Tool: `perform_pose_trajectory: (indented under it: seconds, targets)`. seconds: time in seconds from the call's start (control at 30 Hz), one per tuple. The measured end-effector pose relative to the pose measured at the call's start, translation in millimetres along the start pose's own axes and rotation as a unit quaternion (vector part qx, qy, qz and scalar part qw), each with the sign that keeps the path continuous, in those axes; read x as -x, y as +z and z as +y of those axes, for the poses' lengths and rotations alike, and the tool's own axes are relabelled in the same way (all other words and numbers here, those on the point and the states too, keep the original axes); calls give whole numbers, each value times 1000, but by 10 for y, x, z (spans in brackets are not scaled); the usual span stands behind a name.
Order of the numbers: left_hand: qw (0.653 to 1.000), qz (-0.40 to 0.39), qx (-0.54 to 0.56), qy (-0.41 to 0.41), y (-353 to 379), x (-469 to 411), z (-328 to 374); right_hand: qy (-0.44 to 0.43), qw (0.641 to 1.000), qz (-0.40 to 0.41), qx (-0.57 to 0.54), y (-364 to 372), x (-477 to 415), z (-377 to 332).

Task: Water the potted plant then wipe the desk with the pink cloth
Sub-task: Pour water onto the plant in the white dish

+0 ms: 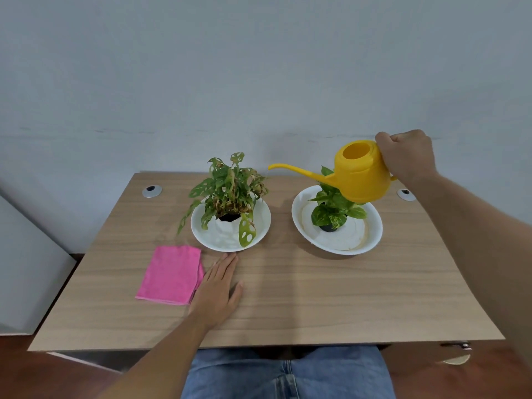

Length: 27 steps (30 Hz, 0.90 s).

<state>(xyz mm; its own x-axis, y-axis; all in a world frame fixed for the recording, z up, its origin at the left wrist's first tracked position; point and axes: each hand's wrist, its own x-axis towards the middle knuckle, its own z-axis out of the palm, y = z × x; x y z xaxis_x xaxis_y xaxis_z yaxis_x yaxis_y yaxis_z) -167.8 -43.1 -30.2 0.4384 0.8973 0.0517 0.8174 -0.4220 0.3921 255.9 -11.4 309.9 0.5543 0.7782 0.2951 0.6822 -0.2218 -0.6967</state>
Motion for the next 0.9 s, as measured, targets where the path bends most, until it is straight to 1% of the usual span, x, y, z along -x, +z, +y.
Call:
perform_pose_trajectory:
  seconds: [0.3, 0.47, 0.7, 0.9]
  targets:
    - [1000, 6, 5, -3, -5, 0, 11, 8, 1000, 3, -18, 149, -33, -119]
    - [1000, 7, 0, 8, -4, 3, -7, -9, 1000, -8, -25, 292, -37, -261]
    - [1000, 6, -1, -3, -21, 16, 19, -38, 998, -24, -31, 434, -5, -436]
    - [1000, 8, -4, -5, -45, 22, 23, -51, 997, -42, -38, 446, 29, -434]
